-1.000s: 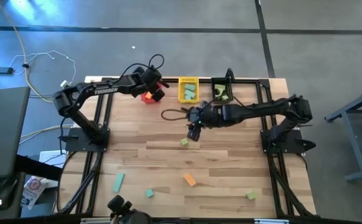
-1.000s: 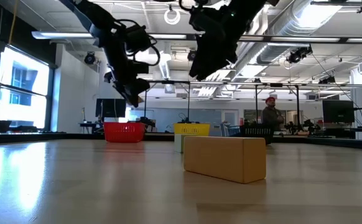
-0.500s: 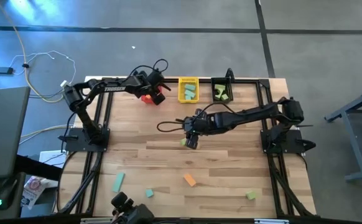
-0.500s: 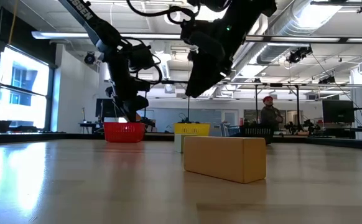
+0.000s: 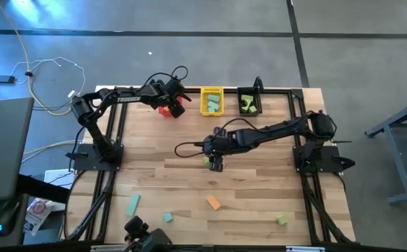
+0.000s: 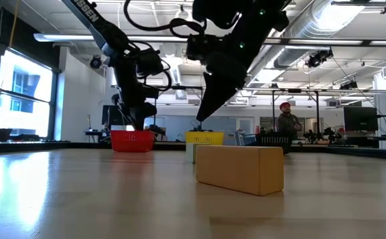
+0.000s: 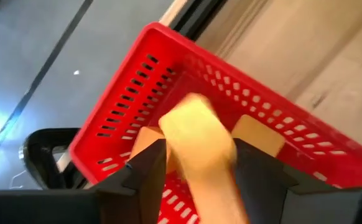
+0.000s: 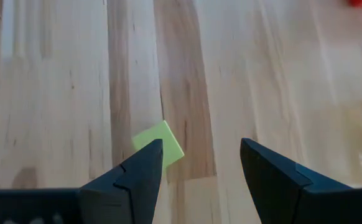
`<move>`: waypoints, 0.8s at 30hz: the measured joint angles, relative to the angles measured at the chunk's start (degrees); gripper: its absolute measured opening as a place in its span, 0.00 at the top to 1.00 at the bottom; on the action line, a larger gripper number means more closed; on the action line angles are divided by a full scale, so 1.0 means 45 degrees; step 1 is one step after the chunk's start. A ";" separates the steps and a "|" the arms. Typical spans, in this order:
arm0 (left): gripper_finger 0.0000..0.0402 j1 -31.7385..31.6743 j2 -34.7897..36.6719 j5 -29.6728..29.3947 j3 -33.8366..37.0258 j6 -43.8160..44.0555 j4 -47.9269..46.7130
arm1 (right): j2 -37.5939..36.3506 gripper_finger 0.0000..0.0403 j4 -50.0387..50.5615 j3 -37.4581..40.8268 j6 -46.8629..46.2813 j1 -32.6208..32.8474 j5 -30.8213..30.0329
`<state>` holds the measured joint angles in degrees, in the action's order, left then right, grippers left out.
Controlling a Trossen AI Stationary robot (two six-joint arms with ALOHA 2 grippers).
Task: Sort & place blocks by color
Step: Put the orange block into the red bin, then put the green block into the black bin
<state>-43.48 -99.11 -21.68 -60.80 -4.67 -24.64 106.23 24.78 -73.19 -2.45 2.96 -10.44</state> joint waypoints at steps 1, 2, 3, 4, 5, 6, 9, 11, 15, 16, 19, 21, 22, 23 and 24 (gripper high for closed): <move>0.58 0.0000 -0.0004 0.0116 0.0000 0.0010 -0.0001 | 0.0062 0.50 -0.0058 0.0000 0.0212 0.0000 0.0043; 0.57 0.0000 -0.0004 0.0222 -0.0004 0.0014 0.0005 | 0.0104 0.50 -0.0108 0.0000 0.0333 -0.0005 0.0151; 0.56 0.0000 -0.0002 0.0350 0.0000 0.0015 -0.0003 | 0.0118 0.50 -0.0076 0.0000 0.0562 -0.0009 0.0343; 0.55 0.0000 -0.0004 0.0421 0.0000 0.0026 0.0000 | 0.0128 0.50 -0.0114 0.0000 0.0790 -0.0005 0.0540; 0.53 0.0000 -0.0002 0.0445 -0.0002 0.0083 -0.0008 | 0.0140 0.50 -0.0274 0.0000 0.1017 -0.0005 0.0743; 0.52 0.0000 0.0000 0.0443 0.0000 0.0180 -0.0024 | 0.0156 0.50 -0.0382 0.0000 0.1277 -0.0005 0.0894; 0.49 0.0000 0.0000 0.0443 0.0000 0.0350 -0.0131 | 0.0162 0.50 -0.0649 0.0000 0.2099 -0.0005 0.1569; 0.47 0.0000 -0.0002 0.0448 -0.0005 0.0335 -0.0249 | 0.0162 0.50 -0.0723 -0.0005 0.2677 -0.0005 0.1984; 0.47 0.0005 0.0000 0.0453 -0.0005 0.0335 -0.0372 | 0.0167 0.50 -0.0852 -0.0005 0.3647 -0.0005 0.2384; 0.47 0.0005 0.0017 0.0452 -0.0005 0.0336 -0.0413 | 0.0167 0.50 -0.0859 -0.0005 0.3801 -0.0005 0.2399; 0.48 0.0022 0.0241 0.0463 -0.0005 0.0338 -0.0581 | 0.0167 0.50 -0.0891 -0.0005 0.4127 -0.0023 0.2424; 0.48 0.0039 0.0501 0.0560 -0.0005 0.0350 -0.0677 | 0.0167 0.50 -0.0956 -0.0005 0.4228 -0.0073 0.2429; 0.48 0.0039 0.0664 0.0666 -0.0005 0.0345 -0.0739 | 0.0167 0.50 -0.0972 -0.0005 0.4228 -0.0073 0.2424; 0.48 0.0051 0.0858 0.0807 -0.0005 0.0346 -0.0768 | 0.0167 0.50 -0.0982 -0.0005 0.4228 -0.0095 0.2424; 0.48 0.0102 0.1054 0.0924 -0.0010 0.0384 -0.0806 | 0.0167 0.50 -0.0985 -0.0005 0.4228 -0.0097 0.2427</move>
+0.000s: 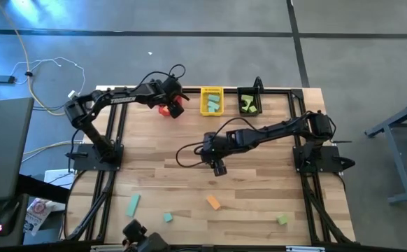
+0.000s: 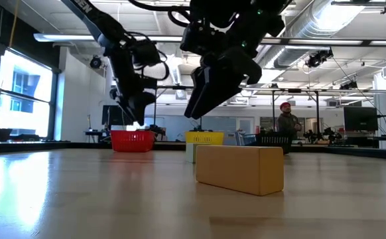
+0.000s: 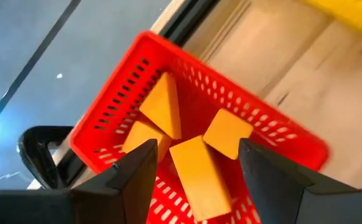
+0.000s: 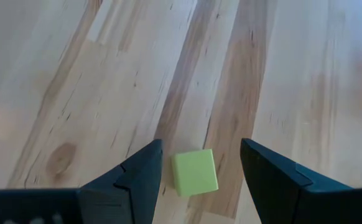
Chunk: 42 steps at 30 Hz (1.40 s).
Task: Sort & place blocks by color
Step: Put the green block into the black bin
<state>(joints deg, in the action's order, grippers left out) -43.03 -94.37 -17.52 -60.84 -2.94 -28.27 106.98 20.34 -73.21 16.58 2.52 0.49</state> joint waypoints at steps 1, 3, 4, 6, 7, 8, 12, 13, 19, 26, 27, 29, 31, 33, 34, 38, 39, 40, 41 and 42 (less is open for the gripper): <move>0.48 0.0050 0.0178 0.0121 -0.0005 0.0048 -0.0087 | 0.0000 0.50 -0.0022 0.0000 0.0000 -0.0005 -0.0002; 0.48 0.0166 0.0572 0.0528 -0.0005 0.0229 -0.0493 | 0.0000 0.50 -0.0031 0.0000 0.0000 -0.0005 0.0000; 0.48 0.0258 0.0794 0.0694 -0.0005 0.0288 -0.0695 | 0.0000 0.50 -0.0026 0.0000 0.0000 -0.0005 -0.0003; 0.48 0.0503 0.1189 0.1106 -0.0015 0.0384 -0.1075 | 0.0000 0.50 -0.0026 0.0000 0.0000 0.0000 0.0001; 0.48 0.0628 0.1371 0.1331 -0.0015 0.0492 -0.1419 | 0.0000 0.50 -0.0026 0.0000 0.0000 0.0000 -0.0003; 0.48 0.0772 0.1558 0.1509 -0.0015 0.0609 -0.1737 | 0.0000 0.50 -0.0026 0.0000 0.0000 0.0000 0.0001; 0.48 0.1542 0.2216 0.2001 -0.0015 0.1087 -0.2857 | 0.0028 0.50 -0.0033 0.0000 -0.0001 0.0000 0.0001; 0.48 0.1765 0.2381 0.2031 -0.0015 0.1219 -0.3169 | 0.0115 0.50 -0.0126 0.0000 -0.0006 0.0000 0.0001; 0.48 0.3283 0.3232 0.2171 -0.0010 0.1941 -0.4506 | 0.1023 0.50 -0.0037 0.0005 -0.0080 0.0000 -0.0047; 0.48 0.4855 0.3900 0.2176 -0.0009 0.2778 -0.5385 | 0.1452 0.50 -0.0153 0.0010 -0.0238 0.0000 -0.0399; 0.48 0.5057 0.3980 0.2171 0.0000 0.2933 -0.5548 | 0.1458 0.50 -0.0170 0.0010 -0.0238 0.0000 -0.0446; 0.48 0.5481 0.4022 0.2162 -0.0005 0.3349 -0.5765 | 0.1522 0.50 -0.0261 -0.0005 -0.0238 -0.0012 -0.0481; 0.48 0.5872 0.4058 0.2166 -0.0005 0.3703 -0.6207 | 0.1621 0.50 -0.0179 0.0000 -0.0238 -0.0058 -0.0479; 0.48 0.6288 0.4100 0.2162 -0.0005 0.4042 -0.6547 | 0.1693 0.50 -0.0207 0.0000 -0.0238 -0.0063 -0.0484; 0.48 0.6506 0.4093 0.2162 -0.0005 0.4224 -0.6775 | 0.1706 0.50 -0.0158 0.0000 -0.0238 -0.0063 -0.0489; 0.48 0.7354 0.4089 0.2139 -0.0005 0.5043 -0.7439 | 0.1884 0.52 -0.0040 0.0010 -0.0238 -0.0063 -0.0493; 0.48 0.7563 0.4085 0.2123 -0.0005 0.5290 -0.7557 | 0.1906 0.54 -0.0121 0.0008 -0.0239 -0.0063 -0.0495; 0.48 0.7784 0.4085 0.2125 -0.0005 0.5537 -0.7656 | 0.1918 0.56 -0.0072 0.0000 -0.0243 -0.0063 -0.0513; 0.48 0.8022 0.4085 0.2118 -0.0005 0.5793 -0.7775 | 0.1919 0.59 -0.0054 0.0000 -0.0265 -0.0063 -0.0518; 0.48 0.8231 0.4085 0.2117 -0.0005 0.6059 -0.7871 | 0.1919 0.63 -0.0032 0.0000 -0.0288 -0.0063 -0.0574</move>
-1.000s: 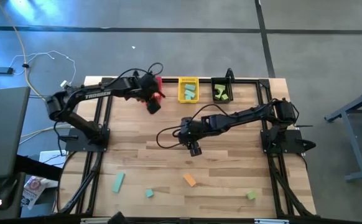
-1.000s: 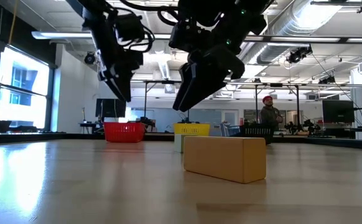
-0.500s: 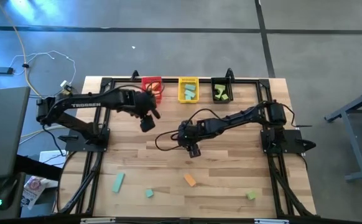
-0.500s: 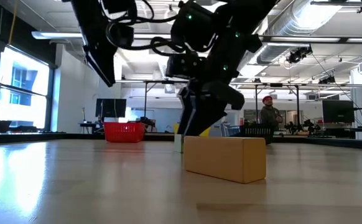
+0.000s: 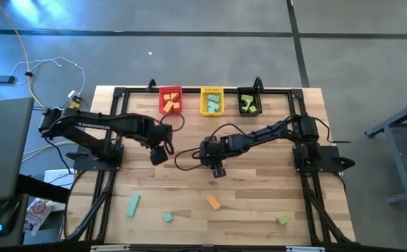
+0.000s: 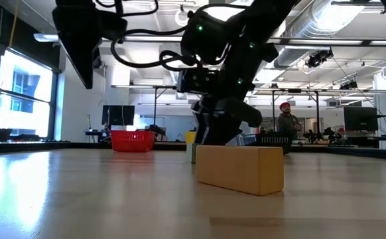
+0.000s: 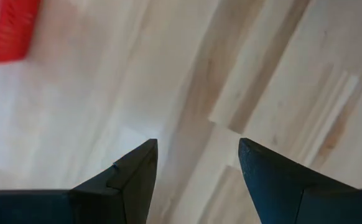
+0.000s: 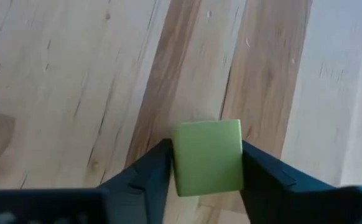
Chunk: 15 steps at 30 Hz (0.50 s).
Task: Sort & place blocks by color
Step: Put the green block into the black bin
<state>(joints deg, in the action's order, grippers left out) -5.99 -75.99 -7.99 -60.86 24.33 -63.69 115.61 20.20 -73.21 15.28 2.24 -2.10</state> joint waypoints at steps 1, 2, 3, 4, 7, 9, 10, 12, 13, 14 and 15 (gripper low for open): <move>0.48 0.0216 -0.0005 0.0004 0.0000 0.0238 -0.0061 | 0.0000 0.66 -0.0005 0.0000 -0.0011 0.0003 -0.0031; 0.48 0.0459 -0.0005 0.0000 0.0000 0.0477 -0.0084 | 0.0000 0.70 -0.0018 0.0000 -0.0015 0.0005 -0.0071; 0.48 0.0694 -0.0005 -0.0003 0.0000 0.0747 -0.0093 | -0.0005 0.73 -0.0035 -0.0002 -0.0018 0.0005 -0.0071; 0.48 0.0907 -0.0005 -0.0004 0.0000 0.0990 -0.0115 | -0.0005 0.73 -0.0037 -0.0004 -0.0039 0.0005 -0.0071; 0.48 0.1585 -0.0005 -0.0004 0.0000 0.1760 -0.0150 | -0.0005 0.73 -0.0033 -0.0005 -0.0122 0.0010 -0.0101; 0.48 0.2003 -0.0005 -0.0004 0.0000 0.2291 -0.0188 | -0.0005 0.73 -0.0007 -0.0005 -0.0274 0.0015 -0.0387; 0.48 0.2207 -0.0005 0.0000 0.0000 0.2552 -0.0187 | -0.0005 0.73 0.0014 -0.0005 -0.0311 0.0019 -0.0714; 0.48 0.2616 -0.0005 -0.0009 0.0000 0.3149 -0.0187 | -0.0005 0.73 0.0079 -0.0005 -0.0390 -0.0012 -0.1390; 0.48 0.2817 -0.0005 -0.0009 0.0000 0.3471 -0.0187 | -0.0028 0.73 0.0164 -0.0005 -0.0392 -0.0024 -0.1689; 0.48 0.3029 -0.0005 -0.0014 0.0000 0.3830 -0.0187 | -0.0069 0.73 0.0311 -0.0005 -0.0392 -0.0027 -0.1945; 0.48 0.3229 -0.0005 -0.0014 0.0000 0.4160 -0.0187 | -0.0116 0.73 0.0476 -0.0002 -0.0389 -0.0034 -0.2182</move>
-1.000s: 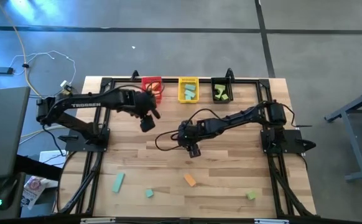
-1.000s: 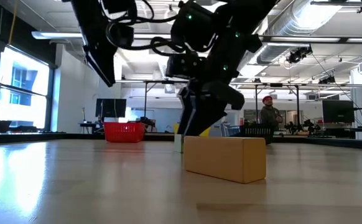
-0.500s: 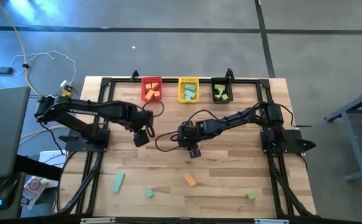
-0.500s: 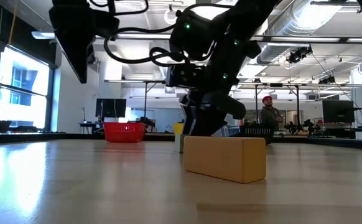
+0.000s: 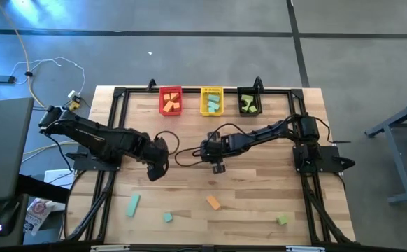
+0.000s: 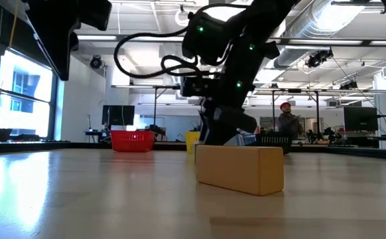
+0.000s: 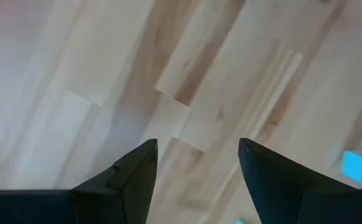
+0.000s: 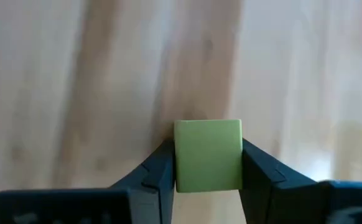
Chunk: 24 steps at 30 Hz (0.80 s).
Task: Sort & place blocks by color
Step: Put the green block into the black bin
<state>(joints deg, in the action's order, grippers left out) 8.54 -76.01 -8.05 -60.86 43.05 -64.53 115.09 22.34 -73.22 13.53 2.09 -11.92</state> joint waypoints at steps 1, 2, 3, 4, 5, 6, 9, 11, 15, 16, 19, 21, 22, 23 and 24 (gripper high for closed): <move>0.48 0.0206 0.0000 -0.0002 0.0000 0.0324 0.0000 | -0.0066 0.73 0.0132 0.0002 -0.0001 -0.0010 -0.0254; 0.48 0.0417 0.0000 -0.0001 0.0000 0.0659 -0.0002 | -0.0178 0.73 0.0330 0.0007 0.0002 -0.0024 -0.0534; 0.48 0.0630 0.0000 -0.0007 0.0000 0.0983 -0.0005 | -0.0323 0.73 0.0503 0.0012 -0.0002 -0.0052 -0.0845; 0.48 0.0832 0.0000 -0.0015 0.0000 0.1273 0.0000 | -0.0483 0.73 0.0643 0.0007 -0.0013 -0.0103 -0.1171; 0.48 0.1034 0.0000 -0.0010 0.0000 0.1570 -0.0005 | -0.0637 0.73 0.0832 0.0007 -0.0050 -0.0159 -0.1496; 0.48 0.1250 0.0000 -0.0010 0.0000 0.1915 -0.0005 | -0.0791 0.73 0.1082 0.0007 -0.0106 -0.0242 -0.1803; 0.48 0.1899 -0.0005 -0.0010 0.0000 0.3000 -0.0010 | -0.1297 0.73 0.1570 0.0007 -0.0143 -0.0636 -0.2503; 0.48 0.2362 -0.0005 -0.0016 0.0000 0.3711 -0.0017 | -0.1666 0.73 0.1783 0.0007 -0.0208 -0.0956 -0.2861; 0.48 0.3329 -0.0018 -0.0473 0.0000 0.4996 -0.0039 | -0.2289 0.73 0.2165 0.0007 -0.0773 -0.1772 -0.3471; 0.48 0.3567 -0.0019 -0.0630 0.0000 0.5489 -0.0044 | -0.2427 0.73 0.2182 0.0007 -0.0981 -0.2002 -0.3559; 0.48 0.4229 -0.0019 -0.0853 0.0000 0.7216 -0.0039 | -0.2782 0.73 0.2270 0.0007 -0.1537 -0.2795 -0.3934; 0.48 0.4725 -0.0019 -0.0918 0.0000 0.8330 -0.0034 | -0.3015 0.73 0.2364 0.0007 -0.1847 -0.3369 -0.4028; 0.48 0.4964 -0.0019 -0.0916 0.0000 0.8872 -0.0034 | -0.3150 0.73 0.2450 0.0007 -0.1980 -0.3683 -0.4041; 0.48 0.5198 -0.0019 -0.0913 0.0000 0.9394 -0.0034 | -0.3277 0.73 0.2591 0.0007 -0.2122 -0.3996 -0.4064; 0.48 0.5420 -0.0019 -0.0913 0.0000 0.9924 -0.0034 | -0.3394 0.73 0.2666 0.0007 -0.2263 -0.4316 -0.4068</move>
<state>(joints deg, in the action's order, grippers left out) 32.94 -76.09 -12.16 -60.86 87.70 -64.69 99.82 34.34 -73.19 3.34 -17.33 -30.22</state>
